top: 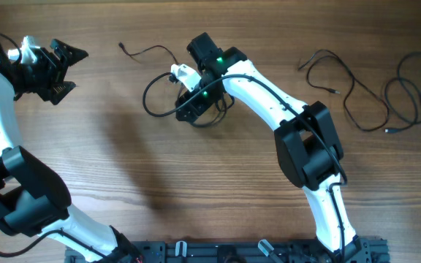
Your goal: Untangle cables
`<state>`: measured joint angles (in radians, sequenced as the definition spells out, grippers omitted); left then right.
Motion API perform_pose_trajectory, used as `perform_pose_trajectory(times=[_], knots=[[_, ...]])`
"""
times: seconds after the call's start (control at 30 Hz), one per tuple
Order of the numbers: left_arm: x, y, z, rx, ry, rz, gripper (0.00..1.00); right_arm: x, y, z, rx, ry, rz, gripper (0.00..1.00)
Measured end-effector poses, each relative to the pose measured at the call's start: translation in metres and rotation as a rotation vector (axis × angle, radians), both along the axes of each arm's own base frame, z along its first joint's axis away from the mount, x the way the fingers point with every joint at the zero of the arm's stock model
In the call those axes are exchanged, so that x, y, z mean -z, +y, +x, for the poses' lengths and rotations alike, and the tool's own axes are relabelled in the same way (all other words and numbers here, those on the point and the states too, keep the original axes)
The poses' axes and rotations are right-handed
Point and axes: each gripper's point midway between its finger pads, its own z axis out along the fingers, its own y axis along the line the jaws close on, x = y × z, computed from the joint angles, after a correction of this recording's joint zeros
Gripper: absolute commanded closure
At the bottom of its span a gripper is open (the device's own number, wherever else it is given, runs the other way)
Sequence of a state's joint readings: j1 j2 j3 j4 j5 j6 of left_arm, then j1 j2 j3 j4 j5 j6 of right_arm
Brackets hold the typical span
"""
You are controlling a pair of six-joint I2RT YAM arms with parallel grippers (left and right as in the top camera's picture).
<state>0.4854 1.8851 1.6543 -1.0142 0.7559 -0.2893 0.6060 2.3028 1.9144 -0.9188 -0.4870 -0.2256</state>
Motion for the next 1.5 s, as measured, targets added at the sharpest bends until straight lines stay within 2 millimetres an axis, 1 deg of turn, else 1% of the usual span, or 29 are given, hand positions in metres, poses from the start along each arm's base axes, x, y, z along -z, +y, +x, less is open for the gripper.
perform_pose_trajectory(times=[0.1, 0.13, 0.17, 0.23, 0.27, 0.37, 0.43, 0.53, 0.6, 0.67, 0.87, 0.9, 0.97, 1.0, 1.03, 1.1, 1.17, 1.23, 1.33, 1.37, 1.43, 1.47, 1.5], knots=[[0.0, 0.0, 0.0, 0.0, 0.0, 0.0, 0.0, -0.011, 0.006, 0.008, 0.009, -0.026, 0.022, 0.0], [0.0, 0.0, 0.0, 0.0, 0.0, 0.0, 0.0, -0.016, 0.008, 0.015, 0.017, -0.054, 0.031, 0.0], [0.0, 0.0, 0.0, 0.0, 0.0, 0.0, 0.0, -0.024, 0.012, 0.028, 0.034, -0.111, 0.038, 0.0], [0.0, 0.0, 0.0, 0.0, 0.0, 0.0, 0.0, -0.03, 0.014, 0.043, 0.053, -0.18, 0.038, 0.0], [0.0, 0.0, 0.0, 0.0, 0.0, 0.0, 0.0, -0.033, 0.015, 0.057, 0.075, -0.242, 0.035, 0.0], [0.0, 0.0, 0.0, 0.0, 0.0, 0.0, 0.0, -0.041, 0.013, 0.087, 0.135, -0.382, 0.013, 0.0], [0.0, 0.0, 0.0, 0.0, 0.0, 0.0, 0.0, -0.047, 0.011, 0.103, 0.17, -0.456, -0.001, 0.0], [0.0, 0.0, 0.0, 0.0, 0.0, 0.0, 0.0, -0.05, 0.007, 0.115, 0.202, -0.511, -0.021, 0.0], [0.0, 0.0, 0.0, 0.0, 0.0, 0.0, 0.0, -0.05, 0.005, 0.121, 0.217, -0.534, -0.035, 0.0], [0.0, 0.0, 0.0, 0.0, 0.0, 0.0, 0.0, -0.043, 0.003, 0.125, 0.228, -0.545, -0.055, 0.0], [0.0, 0.0, 0.0, 0.0, 0.0, 0.0, 0.0, -0.002, -0.004, 0.129, 0.236, -0.522, -0.128, 0.01], [0.0, 0.0, 0.0, 0.0, 0.0, 0.0, 0.0, 0.004, -0.004, 0.13, 0.237, -0.519, -0.134, 0.1], [0.0, 0.0, 0.0, 0.0, 0.0, 0.0, 0.0, 0.012, -0.003, 0.132, 0.243, -0.52, -0.136, 0.46], [0.0, 0.0, 0.0, 0.0, 0.0, 0.0, 0.0, 0.013, -0.003, 0.133, 0.242, -0.525, -0.134, 0.73], [0.0, 0.0, 0.0, 0.0, 0.0, 0.0, 0.0, 0.014, -0.003, 0.134, 0.243, -0.527, -0.135, 0.96], [0.0, 0.0, 0.0, 0.0, 0.0, 0.0, 0.0, 0.014, -0.006, 0.135, 0.254, -0.524, -0.136, 0.96], [0.0, 0.0, 0.0, 0.0, 0.0, 0.0, 0.0, 0.018, -0.013, 0.132, 0.265, -0.493, -0.155, 0.96], [0.0, 0.0, 0.0, 0.0, 0.0, 0.0, 0.0, 0.025, -0.025, 0.127, 0.282, -0.446, -0.188, 0.96], [0.0, 0.0, 0.0, 0.0, 0.0, 0.0, 0.0, 0.032, -0.049, 0.116, 0.312, -0.357, -0.252, 0.96], [0.0, 0.0, 0.0, 0.0, 0.0, 0.0, 0.0, 0.032, -0.055, 0.112, 0.319, -0.335, -0.266, 0.96], [0.0, 0.0, 0.0, 0.0, 0.0, 0.0, 0.0, 0.023, -0.067, 0.104, 0.335, -0.288, -0.28, 0.89], [0.0, 0.0, 0.0, 0.0, 0.0, 0.0, 0.0, 0.021, -0.068, 0.103, 0.345, -0.278, -0.279, 0.85], [0.0, 0.0, 0.0, 0.0, 0.0, 0.0, 0.0, 0.01, -0.069, 0.098, 0.352, -0.259, -0.265, 0.83]])
